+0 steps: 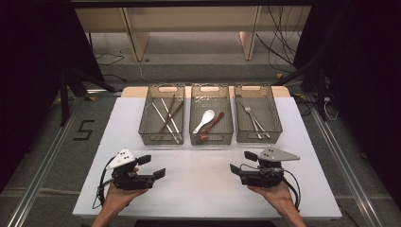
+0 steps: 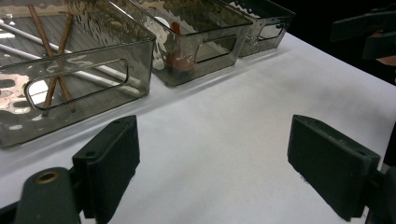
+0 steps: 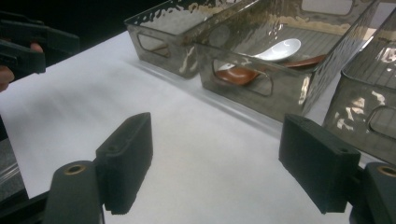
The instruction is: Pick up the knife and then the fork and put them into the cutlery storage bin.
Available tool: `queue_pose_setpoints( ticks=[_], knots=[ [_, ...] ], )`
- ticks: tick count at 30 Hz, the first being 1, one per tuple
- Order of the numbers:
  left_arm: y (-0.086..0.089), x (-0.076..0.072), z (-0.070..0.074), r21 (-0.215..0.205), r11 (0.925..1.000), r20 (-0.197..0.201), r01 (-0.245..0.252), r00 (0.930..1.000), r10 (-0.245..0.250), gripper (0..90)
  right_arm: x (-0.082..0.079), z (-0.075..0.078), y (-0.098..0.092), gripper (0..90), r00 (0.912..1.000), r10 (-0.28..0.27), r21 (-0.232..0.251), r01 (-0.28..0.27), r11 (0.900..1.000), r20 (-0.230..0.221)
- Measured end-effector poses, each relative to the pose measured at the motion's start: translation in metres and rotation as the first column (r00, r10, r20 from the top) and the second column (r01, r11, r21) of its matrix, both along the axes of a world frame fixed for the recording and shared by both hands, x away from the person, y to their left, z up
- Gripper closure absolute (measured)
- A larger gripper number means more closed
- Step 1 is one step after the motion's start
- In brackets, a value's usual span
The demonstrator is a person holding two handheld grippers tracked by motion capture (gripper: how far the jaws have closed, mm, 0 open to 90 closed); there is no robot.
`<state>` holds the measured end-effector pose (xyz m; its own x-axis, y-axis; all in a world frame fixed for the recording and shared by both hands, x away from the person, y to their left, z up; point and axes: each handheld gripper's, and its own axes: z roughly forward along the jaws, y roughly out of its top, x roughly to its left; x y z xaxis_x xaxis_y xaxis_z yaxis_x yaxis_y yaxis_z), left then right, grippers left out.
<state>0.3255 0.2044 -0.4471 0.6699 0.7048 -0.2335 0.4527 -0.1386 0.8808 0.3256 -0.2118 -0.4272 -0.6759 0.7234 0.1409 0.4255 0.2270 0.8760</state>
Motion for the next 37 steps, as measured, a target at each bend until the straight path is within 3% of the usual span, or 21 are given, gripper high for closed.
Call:
queue_pose_setpoints(
  ticks=[15,37],
  knots=[
    [-0.002,-0.004,0.0,0.001,0.9999,-0.007,0.013,0.9999,-0.013,16.0,-0.018,-0.012,-0.012,24.5,0.9998,-0.022,0.018,0.022,1.0,-0.003],
    [-0.002,-0.004,0.0,0.004,0.9999,-0.007,0.014,0.9999,-0.014,16.0,-0.018,-0.013,-0.014,24.7,0.9994,-0.032,0.021,0.032,0.999,0.013]
  ],
)
